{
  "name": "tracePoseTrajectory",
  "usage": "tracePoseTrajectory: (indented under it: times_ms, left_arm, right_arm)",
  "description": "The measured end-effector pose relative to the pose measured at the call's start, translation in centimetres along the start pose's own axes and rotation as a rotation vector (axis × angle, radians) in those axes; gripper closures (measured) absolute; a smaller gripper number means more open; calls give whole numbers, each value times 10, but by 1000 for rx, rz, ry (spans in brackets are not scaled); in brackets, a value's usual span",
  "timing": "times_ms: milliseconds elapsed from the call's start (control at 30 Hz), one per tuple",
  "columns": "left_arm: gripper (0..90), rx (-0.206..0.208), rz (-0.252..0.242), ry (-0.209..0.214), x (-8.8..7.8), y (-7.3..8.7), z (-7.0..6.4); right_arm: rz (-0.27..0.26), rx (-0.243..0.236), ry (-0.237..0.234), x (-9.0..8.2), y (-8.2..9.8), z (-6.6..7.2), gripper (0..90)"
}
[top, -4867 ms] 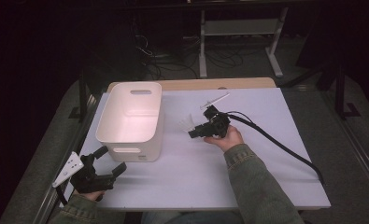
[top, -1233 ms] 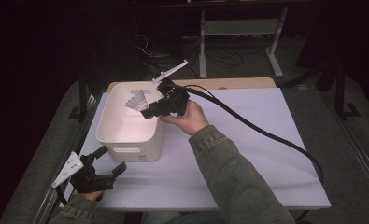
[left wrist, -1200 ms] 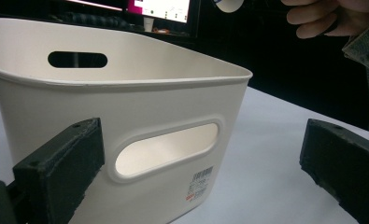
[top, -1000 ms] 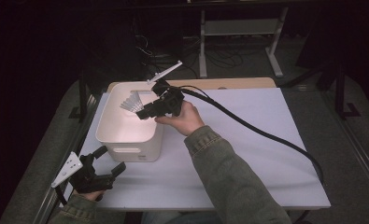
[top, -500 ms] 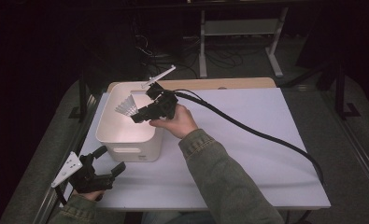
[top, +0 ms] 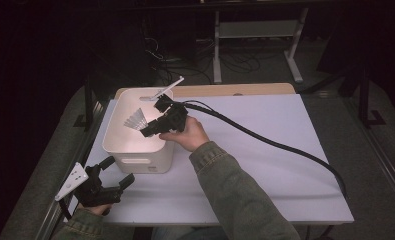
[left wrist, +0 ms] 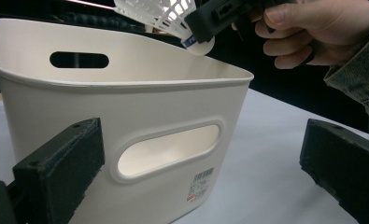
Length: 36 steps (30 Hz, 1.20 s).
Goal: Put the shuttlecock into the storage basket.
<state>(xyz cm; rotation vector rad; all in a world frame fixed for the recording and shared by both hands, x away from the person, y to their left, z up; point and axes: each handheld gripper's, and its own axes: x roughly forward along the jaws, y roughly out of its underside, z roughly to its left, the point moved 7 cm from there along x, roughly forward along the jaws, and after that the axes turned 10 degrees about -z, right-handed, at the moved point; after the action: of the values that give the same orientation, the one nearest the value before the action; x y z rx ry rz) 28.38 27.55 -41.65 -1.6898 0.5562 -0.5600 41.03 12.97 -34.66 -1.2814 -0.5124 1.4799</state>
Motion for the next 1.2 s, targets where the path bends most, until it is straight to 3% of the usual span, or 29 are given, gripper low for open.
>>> tracePoseTrajectory:
  times_ms: [400,433,633,767,800,867,933,1000,1067,1133,1200]
  left_arm:
    - [0,-14,-10,-3,1,-1,-1]
    - [0,1,3,-2,0,0,0]
    - [0,-7,-4,-2,0,0,-1]
    - [0,-1,2,-3,0,0,0]
    - [0,-1,3,-3,0,0,0]
    - [0,-1,2,-2,0,0,0]
    - [0,0,3,-2,0,0,0]
    - [0,3,6,-2,0,0,0]
    - [0,-10,-4,-2,1,0,-1]
    - [0,-18,-11,-3,1,0,-1]
    - [0,-1,3,-1,0,0,0]
  right_arm:
    - [32,0,3,7,10,-3,636]
    - [31,7,-3,8,11,-3,635]
    - [51,-7,-2,12,15,-6,634]
    - [67,9,-2,13,18,-7,619]
    - [66,13,-8,14,18,-7,594]
    - [67,38,1,14,17,-8,459]
    - [66,50,-23,12,16,-8,388]
    - [63,41,-17,10,14,-8,345]
    - [58,47,-3,8,12,-8,216]
    - [59,33,13,5,11,-9,158]
    - [53,26,27,2,8,-9,116]
